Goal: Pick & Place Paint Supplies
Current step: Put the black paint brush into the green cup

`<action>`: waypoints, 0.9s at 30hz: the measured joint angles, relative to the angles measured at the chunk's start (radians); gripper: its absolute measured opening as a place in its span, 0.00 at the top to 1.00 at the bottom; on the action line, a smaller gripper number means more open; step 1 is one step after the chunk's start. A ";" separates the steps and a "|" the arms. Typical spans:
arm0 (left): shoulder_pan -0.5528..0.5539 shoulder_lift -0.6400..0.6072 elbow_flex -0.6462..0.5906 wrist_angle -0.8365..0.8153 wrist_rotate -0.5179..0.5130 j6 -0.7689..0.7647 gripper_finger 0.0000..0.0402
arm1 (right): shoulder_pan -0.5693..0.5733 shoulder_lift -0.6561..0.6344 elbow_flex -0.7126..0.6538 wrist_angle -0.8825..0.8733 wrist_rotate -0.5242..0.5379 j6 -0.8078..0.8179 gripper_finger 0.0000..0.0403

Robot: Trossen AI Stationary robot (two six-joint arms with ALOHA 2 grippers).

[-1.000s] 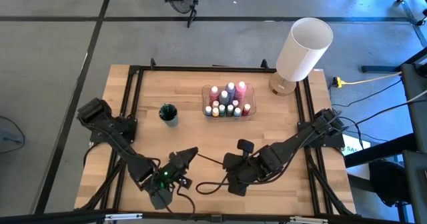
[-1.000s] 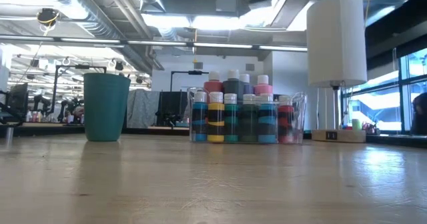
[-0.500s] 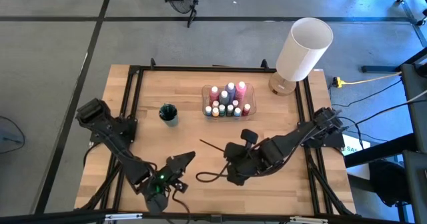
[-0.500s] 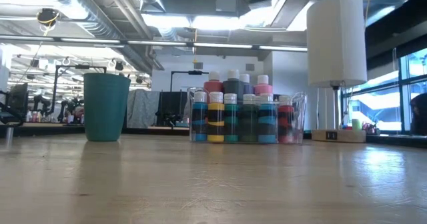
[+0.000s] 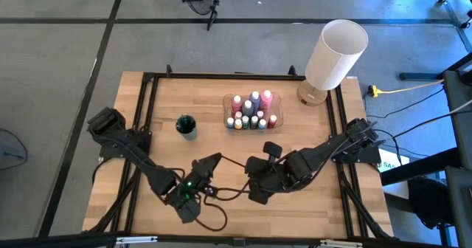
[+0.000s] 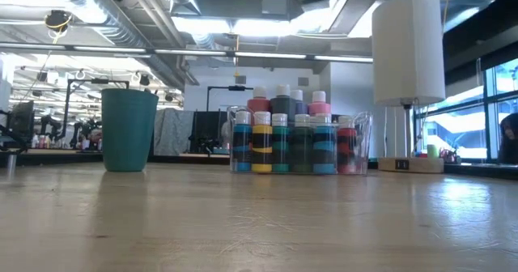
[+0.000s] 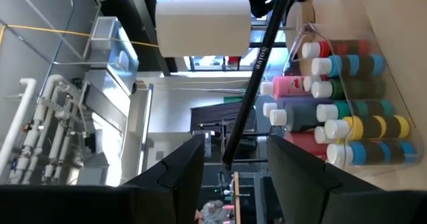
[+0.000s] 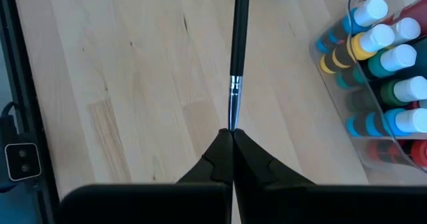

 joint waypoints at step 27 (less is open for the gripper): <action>0.058 0.000 0.000 0.030 0.083 0.055 0.60 | -0.010 0.000 0.000 0.006 0.002 -0.015 1.00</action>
